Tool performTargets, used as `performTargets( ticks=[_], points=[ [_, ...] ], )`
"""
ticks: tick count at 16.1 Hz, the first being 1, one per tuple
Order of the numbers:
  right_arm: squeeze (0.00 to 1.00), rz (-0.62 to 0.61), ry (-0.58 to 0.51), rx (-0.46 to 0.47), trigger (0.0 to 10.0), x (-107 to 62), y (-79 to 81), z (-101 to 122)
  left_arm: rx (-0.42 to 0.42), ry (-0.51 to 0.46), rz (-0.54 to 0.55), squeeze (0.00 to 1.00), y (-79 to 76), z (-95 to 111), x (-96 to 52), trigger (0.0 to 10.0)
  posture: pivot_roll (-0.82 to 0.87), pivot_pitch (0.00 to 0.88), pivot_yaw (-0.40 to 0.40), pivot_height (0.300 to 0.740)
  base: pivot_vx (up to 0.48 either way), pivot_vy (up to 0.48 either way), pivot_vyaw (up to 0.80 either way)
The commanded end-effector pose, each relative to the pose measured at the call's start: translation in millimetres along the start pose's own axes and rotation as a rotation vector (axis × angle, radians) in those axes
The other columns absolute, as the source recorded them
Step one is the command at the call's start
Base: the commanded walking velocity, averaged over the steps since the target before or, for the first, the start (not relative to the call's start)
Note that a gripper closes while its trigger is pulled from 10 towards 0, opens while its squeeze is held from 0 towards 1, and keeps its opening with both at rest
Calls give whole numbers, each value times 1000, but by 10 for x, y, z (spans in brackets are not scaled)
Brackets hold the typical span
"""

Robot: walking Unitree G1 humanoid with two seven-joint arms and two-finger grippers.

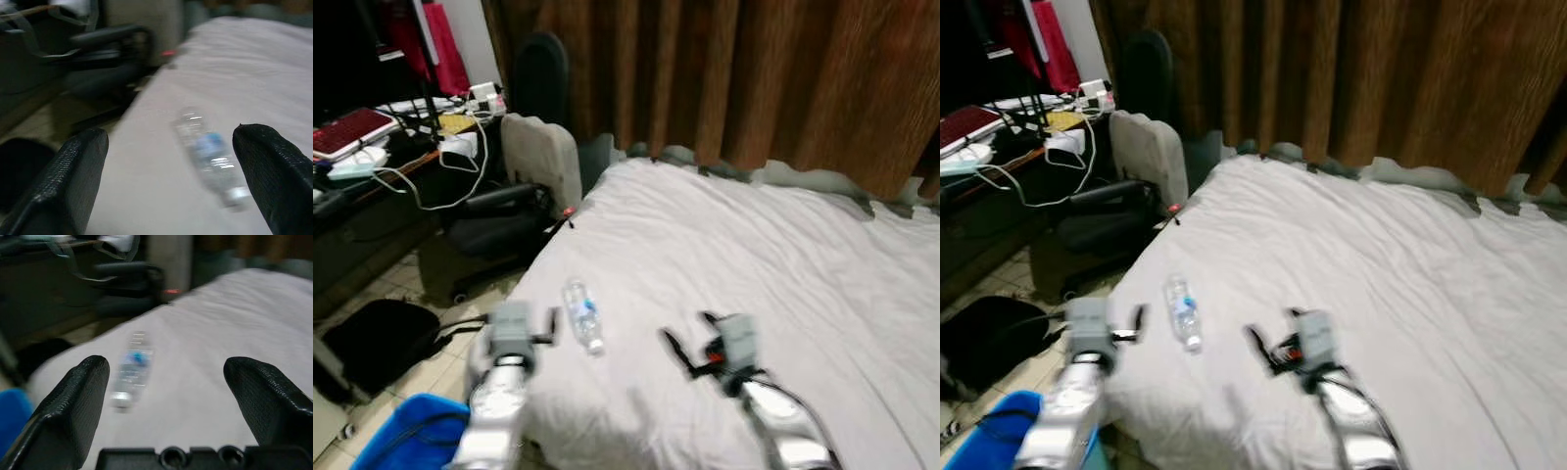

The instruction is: Clean up the room

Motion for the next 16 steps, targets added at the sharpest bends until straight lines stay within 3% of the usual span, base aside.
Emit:
performTargets(
  ticks=[1, 3, 5, 9, 11, 14, 16],
  points=[
    [0, -22, -23, -16, 10000, -14, -87, 86, -6, -3, -6, 0, -58, 29, 15, 10000, -7, 0, 13, 740, 0, 0, 0],
    [0, -21, -21, -15, 10000, -20, -87, 81, -12, -7, 0, 0, -57, 39, 16, 10000, -16, 0, 19, 740, 0, 0, 0],
    [0, -25, -12, -13, 10000, -25, -96, 65, -55, -1, -30, 0, -84, 17, 9, 10000, -15, 0, 18, 740, 0, 480, 0],
    [0, -38, -2, 0, 10000, -10, -119, 62, 8, -31, -36, 0, -67, 107, 47, 10000, -14, 3, 20, 740, 0, 480, -600],
    [0, -33, -11, 2, 10000, 0, -93, 77, 17, -21, -21, 0, -48, 98, 57, 10000, -18, 5, 24, 740, 0, 0, -800],
    [0, -37, -19, 10, 10000, -16, -102, 93, -15, -13, -17, 0, -54, 54, 19, 10000, -22, 12, 25, 740, 0, 0, 0],
    [0, -44, -18, 21, 10000, -27, -118, 84, -7, -7, -16, 0, -28, 46, 22, 10000, -21, 14, 22, 740, 0, 480, 0]
  ],
)
Point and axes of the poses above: a point about 5 cm out from each wrist's last joint towards the gripper, its own x axis pointing out of the wrist towards the gripper, its own z axis along the axis of the wrist's last joint, y = z × x, the point moved 6 cm from there along x, pointing out of the wrist towards the gripper, and after that the axes turned 7 degrees about x, right-handed, at the moved point
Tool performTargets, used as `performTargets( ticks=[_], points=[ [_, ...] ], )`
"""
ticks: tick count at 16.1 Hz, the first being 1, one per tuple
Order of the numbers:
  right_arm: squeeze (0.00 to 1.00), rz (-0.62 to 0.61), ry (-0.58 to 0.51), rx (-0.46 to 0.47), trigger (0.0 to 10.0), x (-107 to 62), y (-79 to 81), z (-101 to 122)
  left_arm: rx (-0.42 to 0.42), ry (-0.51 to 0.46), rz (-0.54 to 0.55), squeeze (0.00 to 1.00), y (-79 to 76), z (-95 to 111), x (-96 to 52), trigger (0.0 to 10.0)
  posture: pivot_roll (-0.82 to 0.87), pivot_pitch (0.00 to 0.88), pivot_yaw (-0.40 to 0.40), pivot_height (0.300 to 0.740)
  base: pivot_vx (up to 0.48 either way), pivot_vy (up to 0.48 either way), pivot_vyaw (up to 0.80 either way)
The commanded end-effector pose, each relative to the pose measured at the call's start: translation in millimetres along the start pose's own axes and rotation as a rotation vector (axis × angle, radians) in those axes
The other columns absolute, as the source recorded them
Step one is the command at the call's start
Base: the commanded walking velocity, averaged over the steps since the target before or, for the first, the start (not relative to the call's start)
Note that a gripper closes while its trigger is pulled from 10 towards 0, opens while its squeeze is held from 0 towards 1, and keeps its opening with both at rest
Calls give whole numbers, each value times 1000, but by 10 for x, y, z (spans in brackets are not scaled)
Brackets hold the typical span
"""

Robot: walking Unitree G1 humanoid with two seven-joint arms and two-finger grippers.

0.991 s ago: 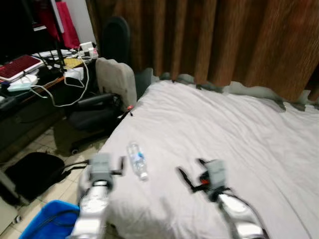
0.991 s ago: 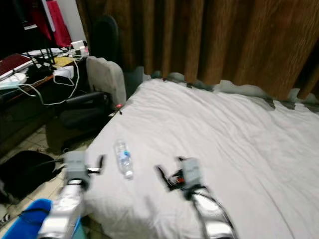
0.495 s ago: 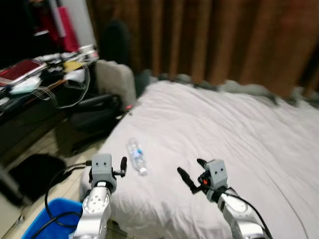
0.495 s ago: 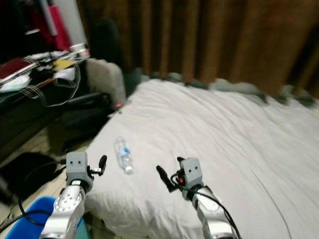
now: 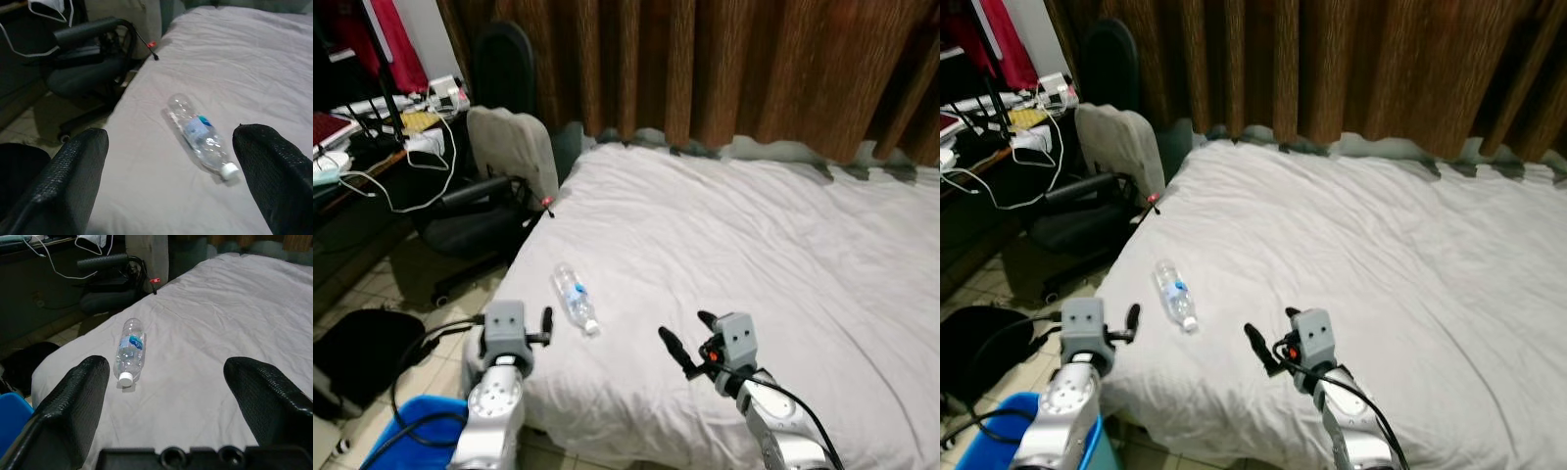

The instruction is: Clean up the room

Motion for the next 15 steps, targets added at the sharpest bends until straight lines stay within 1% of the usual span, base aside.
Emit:
performTargets(
  ticks=[1, 2, 3, 4, 5, 6, 9, 13, 15],
  points=[
    [0, -7, -20, 11, 10000, -2, -29, 61, 15, -1, -3, 0, -17, 29, 17, 10000, -19, 15, 21, 740, 0, 480, 0],
    [0, -13, -6, 2, 10000, 3, -41, 44, 49, 4, 3, 0, -8, 30, 33, 10000, -19, 15, 21, 740, 0, 0, 0],
    [0, -15, -1, 6, 10000, 5, -42, 34, 59, 6, 6, 0, -9, 35, 42, 10000, -19, 15, 21, 740, 0, 0, -800],
    [0, -19, -8, 12, 10000, 11, -42, 41, 56, -8, 8, 0, -17, 80, 58, 10000, -18, 16, 23, 740, 0, 0, -763],
    [0, -17, -17, 11, 10000, 16, -37, 60, 37, -23, 3, 0, -30, 130, 66, 10000, -18, 16, 23, 740, 0, 0, 0],
    [0, -17, -18, 8, 10000, 17, -37, 65, 24, -29, -3, 0, -40, 153, 72, 10000, -18, 16, 23, 740, 394, 277, 0],
    [0, -17, -17, 5, 10000, 20, -35, 68, 25, -22, 6, 0, -20, 151, 97, 10000, -23, 17, 25, 740, 403, 263, 0],
    [0, -15, -19, 4, 10000, 23, -30, 73, 27, -17, 14, 0, 5, 159, 121, 10000, -26, 19, 28, 740, 422, 0, 0],
    [0, -14, -16, 5, 10000, 14, -28, 63, 11, -7, 18, 0, 10, 136, 112, 10000, -28, 24, 28, 740, 422, 0, 0]
  ],
)
Point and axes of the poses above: a point about 5 cm out from each wrist's last joint towards the gripper, its own x axis pointing out of the wrist towards the gripper, its own z axis along the axis of the wrist's last joint, y = z × x, the point moved 6 cm from there along x, pointing out of the wrist towards the gripper, and after that the axes turned 7 degrees about x, right-handed, at the moved point
